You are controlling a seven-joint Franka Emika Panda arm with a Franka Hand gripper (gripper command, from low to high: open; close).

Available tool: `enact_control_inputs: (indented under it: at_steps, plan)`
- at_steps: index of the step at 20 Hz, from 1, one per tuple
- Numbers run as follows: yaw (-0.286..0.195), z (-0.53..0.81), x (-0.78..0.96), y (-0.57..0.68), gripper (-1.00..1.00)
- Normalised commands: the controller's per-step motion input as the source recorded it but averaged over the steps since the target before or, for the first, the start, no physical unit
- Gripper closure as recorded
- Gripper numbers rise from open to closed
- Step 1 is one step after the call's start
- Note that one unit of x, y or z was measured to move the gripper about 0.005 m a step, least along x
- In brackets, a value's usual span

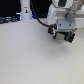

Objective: Open the kcup holder, insert the kcup into the holder, and close the kcup holder

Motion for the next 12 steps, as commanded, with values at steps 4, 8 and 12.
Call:
enact_control_inputs:
  at_steps: [4, 8, 12]
  plan:
    - [0.08, 0.01, -0.51, 0.57, -1.0]
    - [0.07, 0.02, -0.7, 0.51, -1.0]
    - [0.075, 0.01, -0.7, 0.51, -1.0]
